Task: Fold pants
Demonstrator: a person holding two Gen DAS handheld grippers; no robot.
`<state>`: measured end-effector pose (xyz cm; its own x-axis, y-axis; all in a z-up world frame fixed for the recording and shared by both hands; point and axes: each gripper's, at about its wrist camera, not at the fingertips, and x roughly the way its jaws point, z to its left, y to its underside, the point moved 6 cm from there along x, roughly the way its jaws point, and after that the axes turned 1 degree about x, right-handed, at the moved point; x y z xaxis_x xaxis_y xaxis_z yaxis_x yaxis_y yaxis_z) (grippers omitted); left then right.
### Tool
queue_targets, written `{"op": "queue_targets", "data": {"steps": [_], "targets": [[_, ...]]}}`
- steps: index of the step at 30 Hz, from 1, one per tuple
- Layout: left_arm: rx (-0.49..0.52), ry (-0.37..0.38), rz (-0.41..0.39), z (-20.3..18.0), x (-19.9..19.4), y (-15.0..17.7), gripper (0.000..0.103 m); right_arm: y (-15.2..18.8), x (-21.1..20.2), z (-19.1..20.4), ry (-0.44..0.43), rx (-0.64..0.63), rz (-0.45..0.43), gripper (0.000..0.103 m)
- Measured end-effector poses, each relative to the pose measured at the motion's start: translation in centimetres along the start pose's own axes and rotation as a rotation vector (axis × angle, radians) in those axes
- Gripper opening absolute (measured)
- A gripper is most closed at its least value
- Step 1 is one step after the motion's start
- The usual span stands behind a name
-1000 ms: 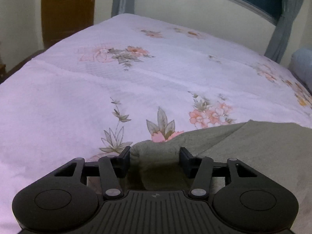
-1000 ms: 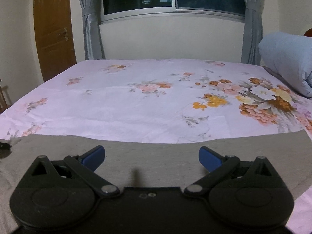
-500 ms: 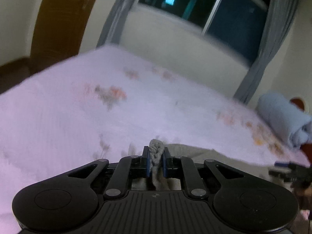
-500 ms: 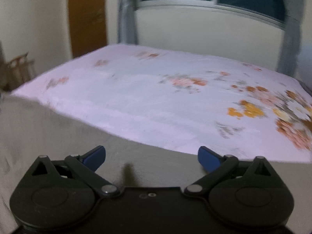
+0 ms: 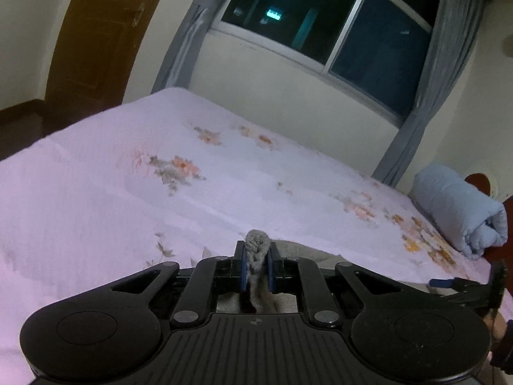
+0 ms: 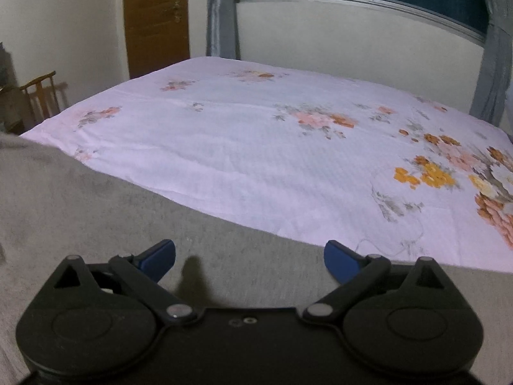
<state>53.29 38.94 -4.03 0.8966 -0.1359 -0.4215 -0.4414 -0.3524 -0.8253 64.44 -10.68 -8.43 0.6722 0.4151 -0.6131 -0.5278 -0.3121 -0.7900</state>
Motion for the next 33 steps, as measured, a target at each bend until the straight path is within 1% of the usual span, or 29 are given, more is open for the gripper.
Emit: {"op": "queue_targets", "data": {"steps": [4,7,10,11,12,13,14,15,19,23,26,29,33], "targets": [[-0.049,0.024,-0.03,0.0,-1.3,-0.9,0.011,-0.5,1.0,-0.4,0.006,-0.045,0.011,0.094],[-0.052,0.043,-0.05,-0.2,-2.2,-1.5,0.011,-0.8,1.6,-0.4,-0.027,-0.07,0.025,0.092],[-0.042,0.062,-0.046,-0.7,-2.7,-1.8,0.011,-0.8,1.9,0.3,-0.075,-0.13,0.04,0.079],[-0.041,0.068,-0.044,-0.8,-2.7,-1.8,0.012,-0.7,2.1,0.5,-0.089,-0.163,0.054,0.071],[-0.038,0.071,-0.039,-0.8,-2.7,-1.8,0.011,-0.6,2.3,0.7,-0.094,-0.188,0.071,0.056],[-0.036,0.069,-0.035,-0.9,-2.7,-1.8,0.012,-0.6,2.4,0.9,-0.096,-0.203,0.082,0.049],[-0.037,0.07,-0.033,-1.0,-2.7,-1.8,0.012,-0.6,2.3,1.0,-0.104,-0.214,0.089,0.029],[-0.037,0.069,-0.03,-1.0,-2.8,-1.8,0.012,-0.8,2.0,1.1,-0.099,-0.233,0.092,0.0],[-0.043,0.06,-0.026,-0.8,-2.8,-1.9,0.012,-1.1,0.1,1.6,-0.104,-0.272,0.078,0.0],[-0.053,0.058,-0.025,-0.6,-3.2,-1.7,0.012,-1.5,-3.2,1.8,-0.114,-0.287,0.045,0.0],[-0.064,0.066,-0.032,-0.5,-4.0,-1.5,0.012,-1.9,-6.6,2.3,-0.104,-0.309,0.009,0.0],[-0.066,0.097,-0.047,-0.5,-5.6,-1.5,0.012,-1.9,-10.9,3.2,-0.094,-0.351,-0.02,0.0],[-0.07,0.153,-0.065,-0.9,-9.2,-0.5,0.012,-0.1,-17.6,5.5,-0.074,-0.393,-0.037,0.0]]}}
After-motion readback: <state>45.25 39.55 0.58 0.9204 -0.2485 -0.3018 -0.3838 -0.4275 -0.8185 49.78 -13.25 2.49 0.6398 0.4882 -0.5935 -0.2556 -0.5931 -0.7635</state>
